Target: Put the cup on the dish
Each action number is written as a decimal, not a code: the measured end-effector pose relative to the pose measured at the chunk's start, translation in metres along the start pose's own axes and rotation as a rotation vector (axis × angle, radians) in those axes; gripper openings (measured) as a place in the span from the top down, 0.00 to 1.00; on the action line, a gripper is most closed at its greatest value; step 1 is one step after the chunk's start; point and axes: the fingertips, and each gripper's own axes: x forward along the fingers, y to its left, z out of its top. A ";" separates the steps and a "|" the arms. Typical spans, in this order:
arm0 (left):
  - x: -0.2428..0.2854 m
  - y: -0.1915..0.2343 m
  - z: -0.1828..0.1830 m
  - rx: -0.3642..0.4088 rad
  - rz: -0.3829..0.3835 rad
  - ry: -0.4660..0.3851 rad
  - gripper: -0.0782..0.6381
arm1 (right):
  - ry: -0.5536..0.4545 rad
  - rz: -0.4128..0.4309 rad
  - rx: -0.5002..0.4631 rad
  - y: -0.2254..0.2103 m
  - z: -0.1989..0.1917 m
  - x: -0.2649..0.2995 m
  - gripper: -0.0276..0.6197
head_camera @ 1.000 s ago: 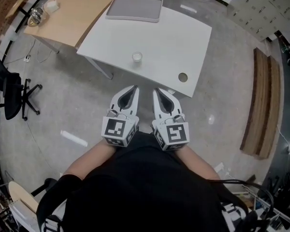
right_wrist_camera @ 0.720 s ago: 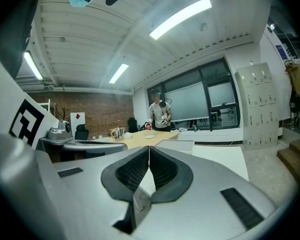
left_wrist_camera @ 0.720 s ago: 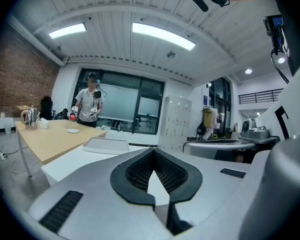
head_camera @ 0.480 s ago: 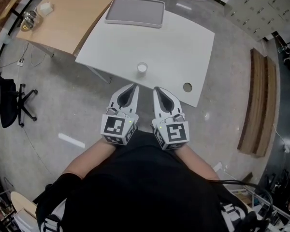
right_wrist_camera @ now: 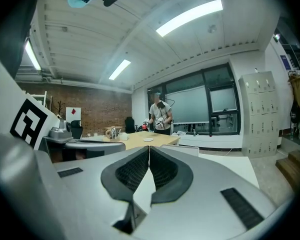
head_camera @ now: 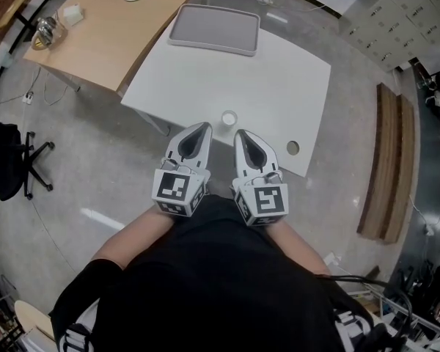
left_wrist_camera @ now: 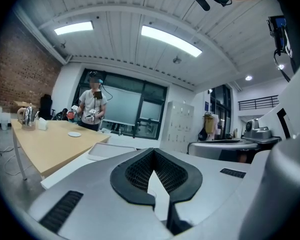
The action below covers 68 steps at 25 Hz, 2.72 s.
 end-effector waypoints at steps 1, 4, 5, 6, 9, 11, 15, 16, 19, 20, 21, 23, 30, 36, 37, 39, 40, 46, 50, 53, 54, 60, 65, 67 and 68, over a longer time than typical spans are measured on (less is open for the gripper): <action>0.001 0.005 0.001 0.000 -0.004 -0.001 0.88 | -0.004 -0.004 -0.004 0.002 0.002 0.004 0.94; 0.001 0.012 0.003 0.000 -0.018 -0.001 0.88 | -0.011 -0.016 -0.012 0.005 0.006 0.011 0.94; 0.001 0.013 0.003 0.001 -0.022 -0.001 0.88 | -0.011 -0.020 -0.014 0.005 0.007 0.012 0.94; 0.002 0.014 0.002 0.000 -0.024 -0.001 0.88 | -0.009 -0.023 -0.015 0.005 0.006 0.012 0.94; 0.003 0.018 0.002 -0.004 -0.022 -0.003 0.88 | -0.005 -0.033 -0.016 0.004 0.006 0.014 0.94; 0.003 0.018 0.003 -0.006 -0.024 -0.004 0.88 | -0.003 -0.038 -0.017 0.003 0.006 0.013 0.94; 0.004 0.019 0.001 -0.009 -0.025 0.003 0.88 | 0.003 -0.036 -0.013 0.004 0.005 0.015 0.94; 0.005 0.019 0.001 -0.007 -0.022 0.005 0.88 | 0.004 -0.032 -0.012 0.004 0.005 0.015 0.94; 0.008 0.019 0.001 0.003 -0.002 0.008 0.88 | 0.001 -0.013 -0.015 0.001 0.007 0.018 0.94; 0.010 0.019 0.002 0.005 0.008 0.007 0.88 | -0.001 -0.004 -0.016 0.000 0.007 0.020 0.94; 0.011 0.021 0.003 0.006 0.019 0.007 0.88 | -0.002 0.004 -0.016 -0.001 0.008 0.022 0.94; 0.013 0.028 0.004 0.004 0.042 0.006 0.88 | -0.005 0.019 -0.015 -0.001 0.010 0.030 0.94; 0.025 0.043 -0.002 -0.008 0.093 0.016 0.88 | 0.014 0.073 -0.007 -0.006 0.001 0.053 0.94; 0.054 0.043 -0.004 -0.010 0.129 0.038 0.88 | 0.034 0.105 0.011 -0.032 -0.002 0.072 0.94; 0.060 0.041 -0.003 -0.009 0.134 0.043 0.88 | 0.037 0.111 0.013 -0.039 -0.001 0.074 0.94; 0.072 0.039 -0.002 -0.008 0.145 0.053 0.88 | 0.038 0.124 0.015 -0.052 0.000 0.080 0.94; 0.078 0.038 -0.002 -0.008 0.148 0.057 0.88 | 0.040 0.131 0.017 -0.057 0.001 0.083 0.94; 0.106 0.039 0.002 0.016 0.167 0.064 0.88 | 0.043 0.176 0.032 -0.089 -0.001 0.100 0.94; 0.120 0.041 0.004 0.018 0.189 0.061 0.88 | 0.040 0.208 0.040 -0.105 0.001 0.112 0.94; 0.127 0.038 0.005 0.026 0.207 0.062 0.88 | 0.037 0.235 0.048 -0.113 0.003 0.116 0.94; 0.129 0.039 0.005 0.033 0.213 0.064 0.88 | 0.036 0.244 0.051 -0.114 0.002 0.118 0.94; 0.142 0.043 -0.008 0.077 0.240 0.091 0.88 | 0.052 0.281 0.071 -0.117 -0.018 0.132 0.94; 0.152 0.046 -0.010 0.088 0.207 0.126 0.88 | 0.095 0.274 0.066 -0.119 -0.026 0.136 0.94; 0.159 0.052 -0.014 0.092 0.177 0.137 0.88 | 0.108 0.257 0.067 -0.120 -0.032 0.143 0.94; 0.162 0.054 -0.015 0.084 0.163 0.141 0.88 | 0.112 0.248 0.071 -0.121 -0.032 0.146 0.94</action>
